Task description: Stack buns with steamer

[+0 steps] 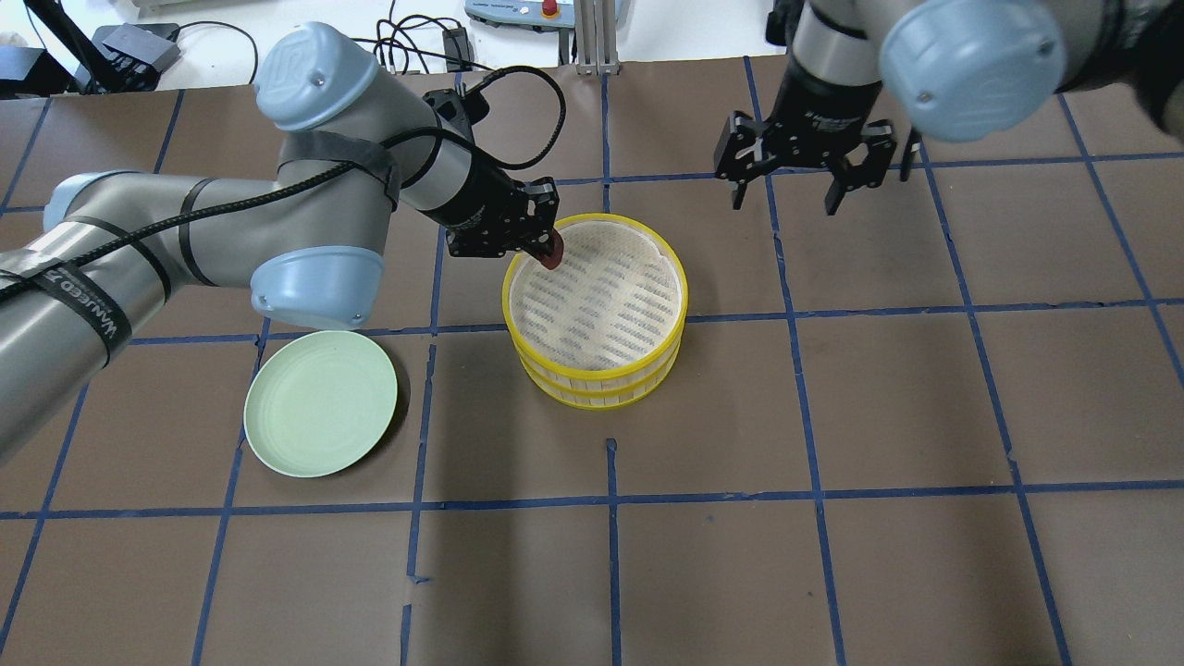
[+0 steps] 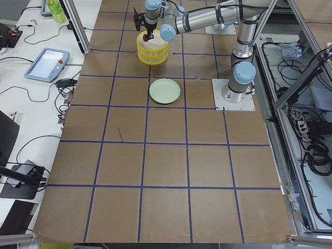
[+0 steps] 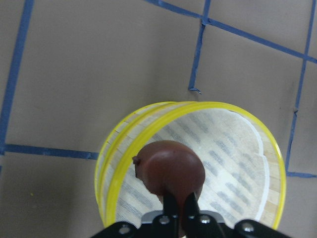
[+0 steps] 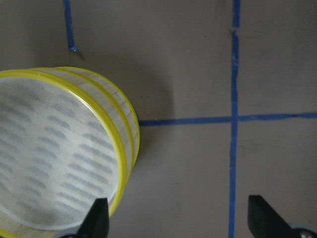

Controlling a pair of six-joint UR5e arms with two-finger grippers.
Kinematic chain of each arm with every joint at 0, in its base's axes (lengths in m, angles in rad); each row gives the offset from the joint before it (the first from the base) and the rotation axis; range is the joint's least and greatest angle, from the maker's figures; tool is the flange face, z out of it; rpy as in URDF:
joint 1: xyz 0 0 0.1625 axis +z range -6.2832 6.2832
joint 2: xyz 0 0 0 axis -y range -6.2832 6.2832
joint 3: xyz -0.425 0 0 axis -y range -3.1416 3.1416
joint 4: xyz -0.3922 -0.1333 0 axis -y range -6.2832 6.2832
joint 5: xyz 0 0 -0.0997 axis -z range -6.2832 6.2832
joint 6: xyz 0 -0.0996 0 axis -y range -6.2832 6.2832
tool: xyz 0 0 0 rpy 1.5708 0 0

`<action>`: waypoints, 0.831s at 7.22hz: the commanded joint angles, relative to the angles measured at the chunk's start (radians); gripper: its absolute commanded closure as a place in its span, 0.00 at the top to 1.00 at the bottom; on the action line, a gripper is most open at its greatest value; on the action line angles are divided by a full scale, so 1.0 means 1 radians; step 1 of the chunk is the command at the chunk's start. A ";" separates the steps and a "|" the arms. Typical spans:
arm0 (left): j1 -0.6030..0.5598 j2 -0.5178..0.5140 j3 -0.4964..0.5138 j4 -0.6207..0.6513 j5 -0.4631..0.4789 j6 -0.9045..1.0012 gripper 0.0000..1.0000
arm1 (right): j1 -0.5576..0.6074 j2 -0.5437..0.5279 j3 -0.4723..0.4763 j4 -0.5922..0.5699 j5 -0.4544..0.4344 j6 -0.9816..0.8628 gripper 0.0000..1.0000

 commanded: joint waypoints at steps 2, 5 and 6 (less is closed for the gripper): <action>-0.016 0.003 0.009 0.065 0.007 0.015 0.86 | -0.068 -0.087 -0.018 0.111 -0.032 -0.003 1.00; 0.097 0.058 0.059 -0.111 0.118 0.349 1.00 | -0.042 -0.201 0.106 0.068 -0.069 0.008 1.00; 0.197 0.119 0.099 -0.290 0.121 0.477 1.00 | -0.029 -0.208 0.105 0.057 -0.071 0.016 1.00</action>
